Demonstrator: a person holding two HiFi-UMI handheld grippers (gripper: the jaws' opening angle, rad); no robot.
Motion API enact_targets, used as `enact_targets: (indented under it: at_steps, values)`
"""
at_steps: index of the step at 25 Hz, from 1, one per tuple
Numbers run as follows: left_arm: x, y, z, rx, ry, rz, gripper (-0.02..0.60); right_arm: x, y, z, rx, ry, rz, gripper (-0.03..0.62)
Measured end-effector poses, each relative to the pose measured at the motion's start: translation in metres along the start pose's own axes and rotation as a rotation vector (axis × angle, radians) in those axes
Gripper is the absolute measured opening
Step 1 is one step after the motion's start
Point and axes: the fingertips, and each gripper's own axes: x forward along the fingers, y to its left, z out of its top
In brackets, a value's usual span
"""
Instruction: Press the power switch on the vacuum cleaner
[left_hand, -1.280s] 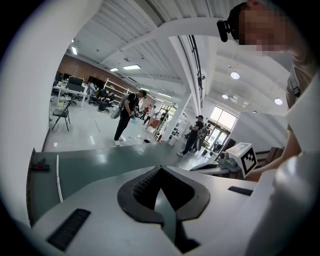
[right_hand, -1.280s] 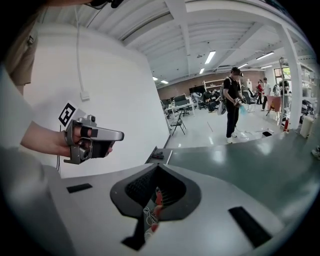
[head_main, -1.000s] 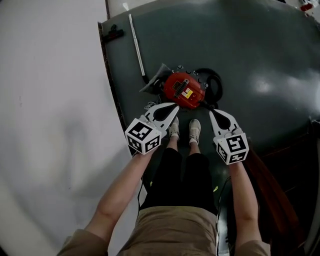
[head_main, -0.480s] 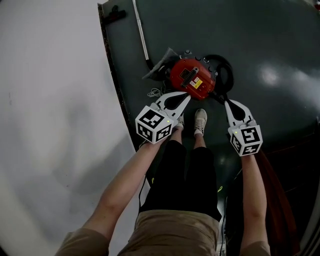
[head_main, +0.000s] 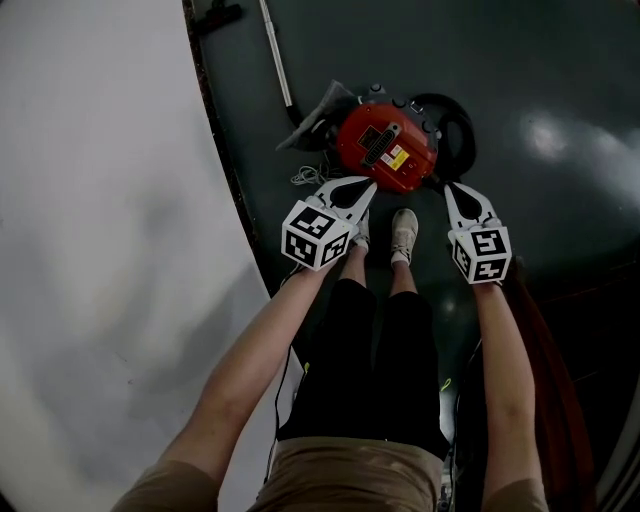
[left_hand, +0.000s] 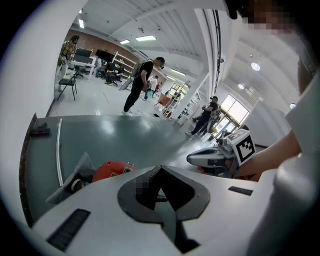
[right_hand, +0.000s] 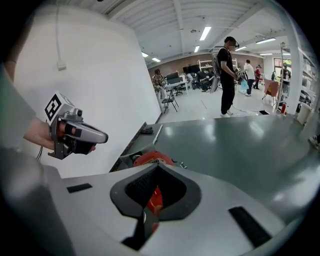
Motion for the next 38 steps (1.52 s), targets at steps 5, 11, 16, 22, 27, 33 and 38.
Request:
enact_targets:
  at_steps: [5, 11, 16, 22, 27, 33, 38]
  values:
    - [0.022, 0.006, -0.028, -0.005, 0.074, -0.019, 0.005, 0.033, -0.001, -0.033, 0.026, 0.056, -0.009, 0.008]
    - [0.039, 0.014, -0.04, 0.002, 0.107, -0.012, 0.005, 0.058, -0.002, -0.053, -0.047, 0.117, -0.01, 0.008]
    - [0.047, 0.02, -0.047, -0.007, 0.108, -0.011, 0.005, 0.073, -0.015, -0.059, -0.073, 0.124, -0.049, 0.008]
    - [0.058, 0.03, -0.054, 0.024, 0.124, -0.011, 0.005, 0.09, -0.021, -0.075, -0.065, 0.159, -0.063, 0.008]
    - [0.067, 0.037, -0.059, 0.04, 0.132, -0.015, 0.005, 0.096, -0.022, -0.084, -0.091, 0.173, -0.067, 0.009]
    - [0.068, 0.041, -0.063, 0.049, 0.134, -0.029, 0.005, 0.092, -0.021, -0.078, -0.094, 0.164, -0.114, 0.008]
    - [0.068, 0.04, -0.067, 0.049, 0.138, -0.028, 0.005, 0.08, -0.041, -0.085, -0.084, 0.207, -0.215, 0.008]
